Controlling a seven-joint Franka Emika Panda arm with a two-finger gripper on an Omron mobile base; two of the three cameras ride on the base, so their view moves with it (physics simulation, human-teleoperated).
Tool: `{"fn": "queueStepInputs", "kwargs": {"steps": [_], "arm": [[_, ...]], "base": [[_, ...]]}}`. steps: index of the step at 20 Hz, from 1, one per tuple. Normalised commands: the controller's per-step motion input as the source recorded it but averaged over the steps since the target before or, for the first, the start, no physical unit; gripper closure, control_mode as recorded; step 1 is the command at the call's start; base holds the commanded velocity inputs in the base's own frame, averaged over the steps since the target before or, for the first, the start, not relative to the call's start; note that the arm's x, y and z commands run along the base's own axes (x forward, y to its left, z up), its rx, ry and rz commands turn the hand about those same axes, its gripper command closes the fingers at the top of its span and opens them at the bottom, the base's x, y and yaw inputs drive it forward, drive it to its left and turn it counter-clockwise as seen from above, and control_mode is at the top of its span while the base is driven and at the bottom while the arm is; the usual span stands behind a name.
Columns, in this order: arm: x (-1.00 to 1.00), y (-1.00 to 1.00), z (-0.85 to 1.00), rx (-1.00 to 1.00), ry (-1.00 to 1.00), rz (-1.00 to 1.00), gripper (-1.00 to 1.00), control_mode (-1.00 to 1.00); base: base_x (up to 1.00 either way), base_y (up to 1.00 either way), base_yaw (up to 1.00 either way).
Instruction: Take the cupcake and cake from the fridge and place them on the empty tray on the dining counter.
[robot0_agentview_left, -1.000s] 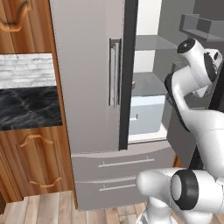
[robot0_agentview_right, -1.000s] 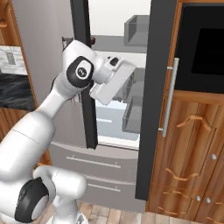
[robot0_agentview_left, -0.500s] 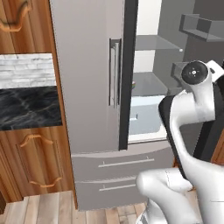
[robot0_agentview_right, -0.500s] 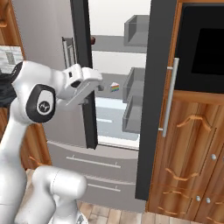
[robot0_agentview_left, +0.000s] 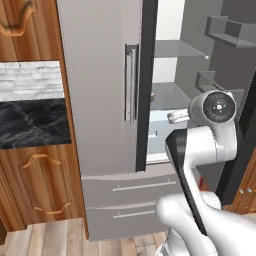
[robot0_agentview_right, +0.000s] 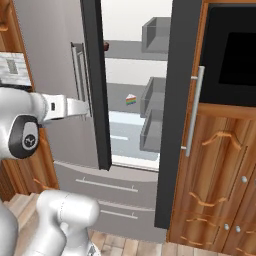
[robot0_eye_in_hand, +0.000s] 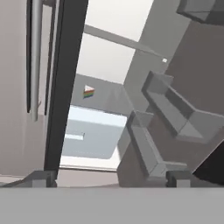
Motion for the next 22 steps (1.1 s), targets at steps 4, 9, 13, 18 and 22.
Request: {"fn": "queueStepInputs", "kwargs": {"steps": [4, 9, 13, 18, 22], "arm": [[0.10, 0.69, 0.00, 0.43, 0.07, 0.40, -1.00, -1.00], [0.34, 0.47, 0.00, 0.17, 0.09, 0.24, -1.00, -1.00], [0.51, 0.07, -0.01, 0.07, 0.00, -0.17, -1.00, -1.00], [0.38, 0.26, -0.01, 0.15, 0.01, -0.09, -1.00, -1.00], [0.44, 0.33, 0.00, 0.06, 0.10, 0.03, -1.00, -1.00]], "base": [[0.00, 0.00, 0.00], [0.00, 0.00, 0.00], [0.00, 0.00, 0.00], [0.00, 0.00, 0.00], [0.00, 0.00, 0.00]]}}
